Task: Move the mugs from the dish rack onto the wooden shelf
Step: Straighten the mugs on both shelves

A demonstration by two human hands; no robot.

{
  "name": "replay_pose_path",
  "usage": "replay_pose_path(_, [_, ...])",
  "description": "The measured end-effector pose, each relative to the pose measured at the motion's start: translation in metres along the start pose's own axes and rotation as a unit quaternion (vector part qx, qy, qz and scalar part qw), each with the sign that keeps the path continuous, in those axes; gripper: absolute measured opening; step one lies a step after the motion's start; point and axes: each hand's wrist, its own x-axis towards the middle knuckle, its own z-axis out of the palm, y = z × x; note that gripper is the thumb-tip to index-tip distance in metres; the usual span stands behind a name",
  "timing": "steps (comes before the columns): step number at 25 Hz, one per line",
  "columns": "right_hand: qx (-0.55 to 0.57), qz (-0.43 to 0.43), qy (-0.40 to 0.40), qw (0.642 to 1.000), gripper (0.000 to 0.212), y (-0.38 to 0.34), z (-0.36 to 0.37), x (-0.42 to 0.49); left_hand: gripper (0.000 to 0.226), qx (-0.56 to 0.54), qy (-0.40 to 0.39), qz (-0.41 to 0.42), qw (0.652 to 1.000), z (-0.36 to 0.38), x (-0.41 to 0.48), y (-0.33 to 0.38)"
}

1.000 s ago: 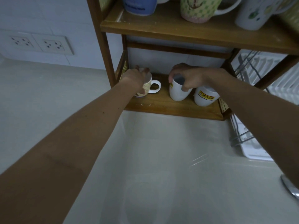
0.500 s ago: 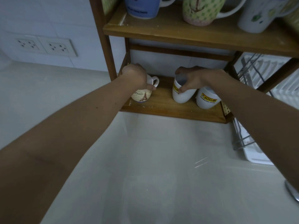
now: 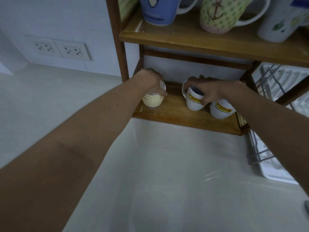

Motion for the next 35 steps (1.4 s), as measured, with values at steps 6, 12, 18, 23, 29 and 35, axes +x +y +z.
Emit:
replay_pose_path(6, [0.077,0.103,0.045,0.991,0.088,0.007,-0.001,0.004,0.088,0.065,0.036,-0.045,0.996,-0.021,0.002,-0.013])
replay_pose_path(12, [0.009,0.081,0.029,0.996,0.098,0.004,-0.004,0.019,0.090,0.023,-0.038,0.101,0.994,-0.009,0.008,-0.027])
replay_pose_path(18, [0.000,0.041,-0.018,0.999,0.102,0.004,-0.013,0.027,0.090,0.034,0.026,0.089,0.995,-0.006,0.013,-0.016])
replay_pose_path(23, [-0.032,0.053,-0.001,0.998,0.104,0.002,-0.015,0.031,0.089,0.026,0.038,0.075,0.996,-0.001,0.012,-0.015])
replay_pose_path(29, [-0.049,0.064,0.011,0.997,0.104,0.002,-0.011,0.031,0.088,0.023,0.039,0.055,0.997,0.000,0.017,-0.012])
replay_pose_path(35, [0.054,0.094,0.008,0.994,0.109,0.018,-0.014,0.008,0.081,0.003,0.086,0.059,0.995,0.028,0.002,0.000])
